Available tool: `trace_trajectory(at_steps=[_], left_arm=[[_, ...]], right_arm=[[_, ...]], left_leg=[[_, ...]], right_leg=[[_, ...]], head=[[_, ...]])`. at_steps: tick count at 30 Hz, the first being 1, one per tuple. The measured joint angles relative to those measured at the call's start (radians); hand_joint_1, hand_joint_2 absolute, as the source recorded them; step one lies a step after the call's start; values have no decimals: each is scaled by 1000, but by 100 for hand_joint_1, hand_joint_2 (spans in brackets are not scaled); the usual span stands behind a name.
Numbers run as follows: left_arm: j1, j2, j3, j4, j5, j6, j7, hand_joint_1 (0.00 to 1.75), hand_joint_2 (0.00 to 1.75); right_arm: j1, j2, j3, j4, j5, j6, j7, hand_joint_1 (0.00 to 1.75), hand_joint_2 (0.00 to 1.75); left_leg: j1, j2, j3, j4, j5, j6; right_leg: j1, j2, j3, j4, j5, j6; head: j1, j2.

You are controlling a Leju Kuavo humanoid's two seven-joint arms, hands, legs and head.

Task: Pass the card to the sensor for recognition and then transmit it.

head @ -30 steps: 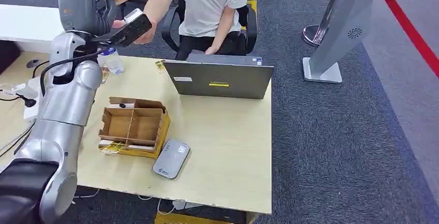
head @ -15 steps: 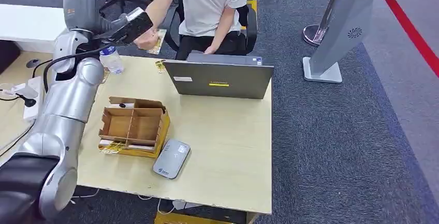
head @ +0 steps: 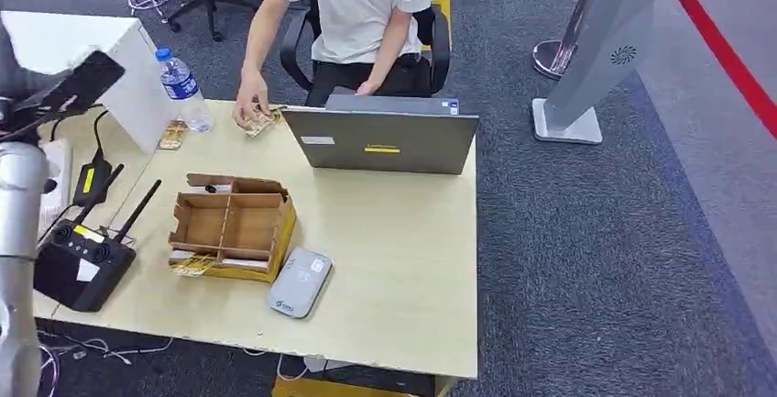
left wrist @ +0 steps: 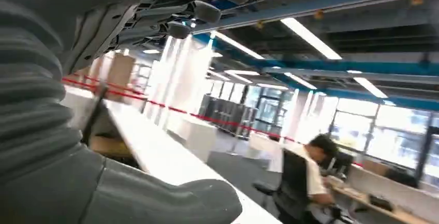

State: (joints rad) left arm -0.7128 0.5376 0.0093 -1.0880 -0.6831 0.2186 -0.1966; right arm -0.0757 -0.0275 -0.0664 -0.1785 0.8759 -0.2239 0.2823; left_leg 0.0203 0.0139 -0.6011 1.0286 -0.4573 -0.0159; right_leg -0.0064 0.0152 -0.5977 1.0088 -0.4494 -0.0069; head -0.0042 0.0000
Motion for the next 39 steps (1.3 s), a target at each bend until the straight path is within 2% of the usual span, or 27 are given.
trace_trajectory(at_steps=[3, 6, 10, 12, 13, 15, 16, 18, 20, 21, 24, 25, 28, 30, 36, 39], left_arm=[[117, 116, 184, 13, 146, -3, -94, 0, 175], [229, 206, 416, 107, 300, -41, -213, 0, 175], [356, 260, 695, 294, 485, -141, -327, 0, 175], [415, 261, 827, 386, 599, -215, -343, 0, 175], [433, 256, 892, 447, 687, -261, -331, 0, 175], [471, 230, 1005, 531, 817, -304, -295, 0, 175], [488, 208, 1074, 577, 902, -324, -257, 0, 175], [516, 155, 1180, 642, 1014, -338, -204, 0, 175], [538, 94, 1265, 692, 1052, -317, -179, 0, 175], [553, 41, 1301, 715, 1053, -304, -178, 0, 0], [579, -90, 1332, 774, 1011, -251, -118, 0, 0], [584, -124, 1332, 787, 993, -234, -97, 0, 175], [594, -246, 1331, 820, 906, -186, -18, 0, 175], [602, -320, 1295, 834, 776, -179, 24, 0, 175], [614, -477, 1120, 859, 539, -260, 102, 0, 175], [623, -521, 1014, 863, 461, -281, 111, 0, 175]], right_arm=[[14, -2, -13, 0, 2, -9, -7, 0, 175], [27, -3, -27, 0, 2, -14, -13, 0, 175], [35, -8, -48, 0, 2, -15, -15, 0, 175], [36, -9, -55, 0, 4, -14, -15, 0, 175], [36, -10, -61, 0, 6, -14, -15, 0, 175], [35, -11, -69, 0, 20, -14, -14, 0, 175], [35, -11, -69, 0, 29, -14, -14, 0, 175], [33, -11, -70, 0, 42, -15, -14, 0, 175], [27, -11, -70, 0, 58, -15, -11, 0, 175], [23, -11, -70, 0, 61, -15, -10, 0, 175], [11, -11, -70, 0, 83, -3, -4, 0, 175], [6, -11, -70, 0, 92, 0, -3, 0, 175], [-9, -7, -69, 0, 113, 23, -2, 0, 175], [-15, -4, -68, 0, 117, 40, -13, 0, 175], [-22, 13, -67, 0, 130, 72, -48, 0, 175], [-21, 19, -66, -3, 115, 90, -66, 0, 175]], left_leg=[[0, 4, 1, 0, -2, -3], [0, 5, 1, -1, -5, -4], [1, 3, 1, -1, -7, -3], [1, 1, 1, -1, -7, -2], [0, 0, 1, -1, -7, -2], [0, -2, 1, -1, -7, -1], [-1, -3, 1, 0, -7, -1], [-1, -6, 2, 0, -7, -1], [-3, -8, 2, 0, -6, 1], [-5, -8, 3, 0, -6, 4], [-7, -11, 3, 0, -5, 6], [-8, -11, 2, 0, -5, 7], [-9, -11, 2, 1, -5, 9], [-10, -11, 2, 1, -5, 9], [-10, -11, 2, 2, -5, 12], [-10, -12, 2, 2, -5, 12]], right_leg=[[0, 5, -2, 0, -1, -2], [0, 7, -2, 0, -5, -4], [0, 4, -1, 0, -7, -2], [0, 2, 0, 0, -8, -1], [-1, 1, 0, -1, -8, -1], [0, -2, 1, -1, -8, -1], [-1, -3, 2, -2, -8, -1], [-1, -6, 3, -3, -8, 0], [-3, -8, 4, -3, -9, 1], [-4, -8, 4, -3, -9, 2], [-7, -11, 5, -3, -9, 5], [-7, -12, 6, -4, -8, 7], [-9, -12, 6, -4, -7, 9], [-9, -12, 6, -5, -6, 10], [-9, -13, 6, -5, -5, 11], [-9, -13, 6, -5, -5, 11]], head=[[0, 0], [-1, 0], [0, 0], [-1, 0], [-1, 0], [0, 0], [0, 0], [-1, 0], [0, 0], [-1, 0], [-2, 0], [0, 0], [2, 0], [0, 0], [2, 0], [1, 0]])
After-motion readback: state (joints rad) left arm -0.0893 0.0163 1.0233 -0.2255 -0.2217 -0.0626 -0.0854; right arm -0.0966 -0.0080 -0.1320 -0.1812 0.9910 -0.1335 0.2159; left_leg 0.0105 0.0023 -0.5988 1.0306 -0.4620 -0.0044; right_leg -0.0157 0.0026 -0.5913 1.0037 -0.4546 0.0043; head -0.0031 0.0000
